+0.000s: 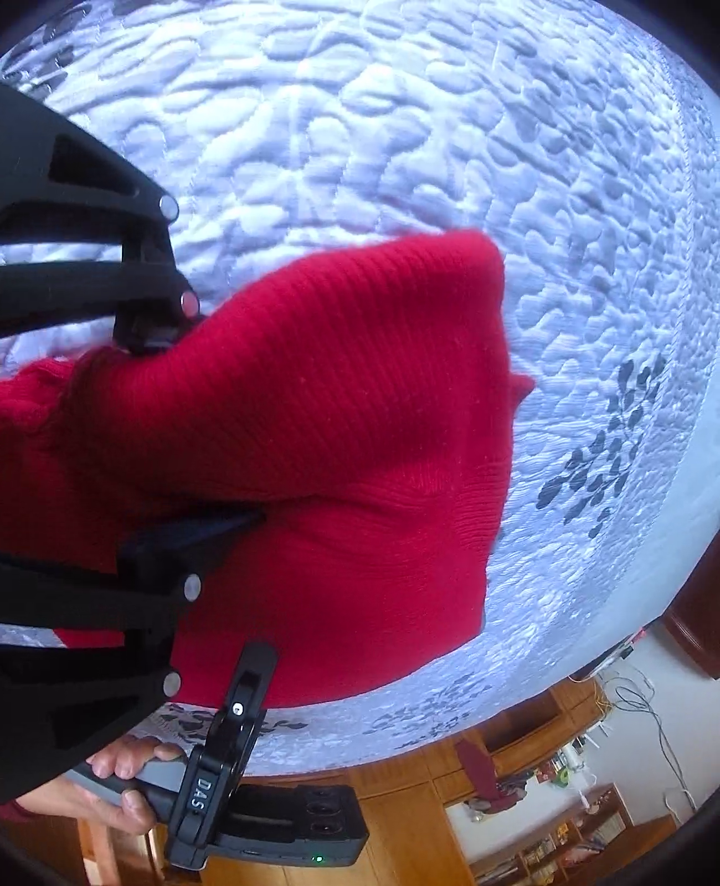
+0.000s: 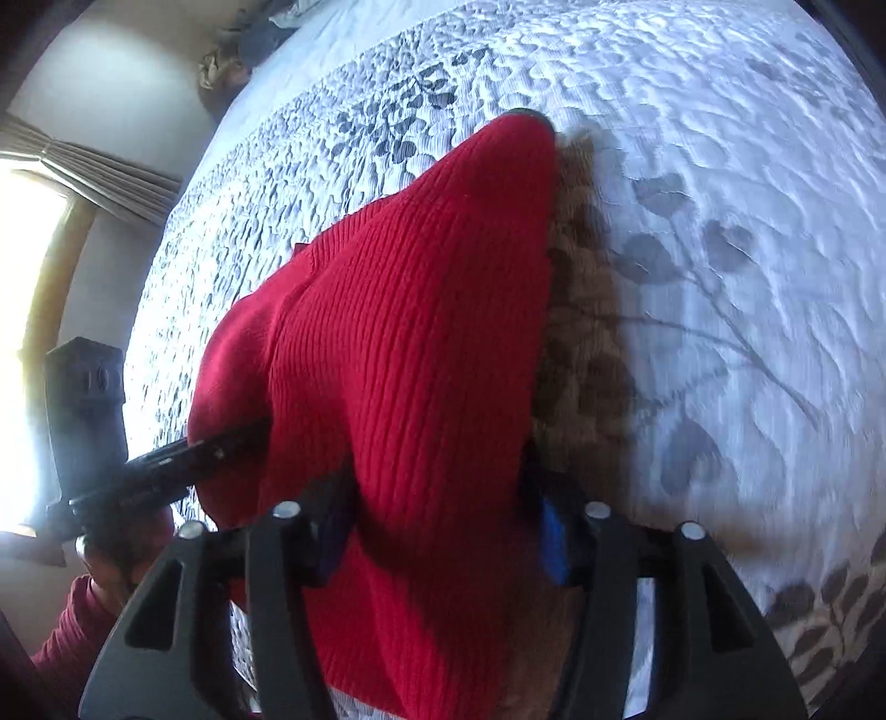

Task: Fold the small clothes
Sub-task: 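Lower the sweater edge and open both grippers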

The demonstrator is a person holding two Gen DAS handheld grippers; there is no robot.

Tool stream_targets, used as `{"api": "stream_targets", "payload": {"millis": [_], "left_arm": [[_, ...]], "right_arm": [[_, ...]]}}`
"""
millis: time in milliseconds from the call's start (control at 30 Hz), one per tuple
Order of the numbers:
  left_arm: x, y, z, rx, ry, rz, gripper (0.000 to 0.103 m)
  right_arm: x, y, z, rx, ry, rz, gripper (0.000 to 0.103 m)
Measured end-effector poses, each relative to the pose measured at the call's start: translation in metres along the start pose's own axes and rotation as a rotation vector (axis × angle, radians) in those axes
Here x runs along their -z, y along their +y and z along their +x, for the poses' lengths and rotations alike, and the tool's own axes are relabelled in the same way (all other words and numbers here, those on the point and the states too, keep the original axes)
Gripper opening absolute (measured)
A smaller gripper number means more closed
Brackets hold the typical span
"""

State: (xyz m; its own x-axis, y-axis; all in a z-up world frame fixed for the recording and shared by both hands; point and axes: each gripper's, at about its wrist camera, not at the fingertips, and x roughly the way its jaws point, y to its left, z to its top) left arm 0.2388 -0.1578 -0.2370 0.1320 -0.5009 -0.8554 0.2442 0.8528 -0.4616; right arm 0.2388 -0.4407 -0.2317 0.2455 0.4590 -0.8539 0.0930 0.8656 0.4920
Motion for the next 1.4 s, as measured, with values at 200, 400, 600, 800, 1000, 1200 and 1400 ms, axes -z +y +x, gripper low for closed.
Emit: {"api": "stream_targets", "payload": {"millis": [200,400,600,800,1000,1200,1400], "left_arm": [[0.038,-0.002,-0.024,-0.003,0.014,0.029,0.070],[0.078,-0.004,-0.023,-0.021,0.019,0.043,0.068],[0.086,-0.013,-0.029,-0.028,0.038,0.035,0.022],[0.094,-0.014,-0.044,-0.059,0.025,0.066,0.021],[0.104,0.002,-0.028,-0.070,0.034,0.070,0.025],[0.107,-0.009,-0.027,-0.103,0.006,0.102,0.028],[0.118,-0.023,-0.038,-0.177,-0.053,0.097,0.046]], "right_arm": [[0.047,-0.002,-0.026,-0.052,-0.010,0.027,0.070],[0.094,0.002,-0.024,-0.049,0.012,0.025,0.058],[0.102,0.013,-0.033,-0.058,-0.008,0.037,0.017],[0.118,0.017,-0.055,-0.082,-0.040,0.010,0.016],[0.127,-0.003,-0.016,-0.017,-0.007,0.043,0.016],[0.136,-0.014,-0.026,-0.013,-0.045,0.063,0.020],[0.149,0.005,-0.039,0.065,-0.070,0.080,0.050]]}}
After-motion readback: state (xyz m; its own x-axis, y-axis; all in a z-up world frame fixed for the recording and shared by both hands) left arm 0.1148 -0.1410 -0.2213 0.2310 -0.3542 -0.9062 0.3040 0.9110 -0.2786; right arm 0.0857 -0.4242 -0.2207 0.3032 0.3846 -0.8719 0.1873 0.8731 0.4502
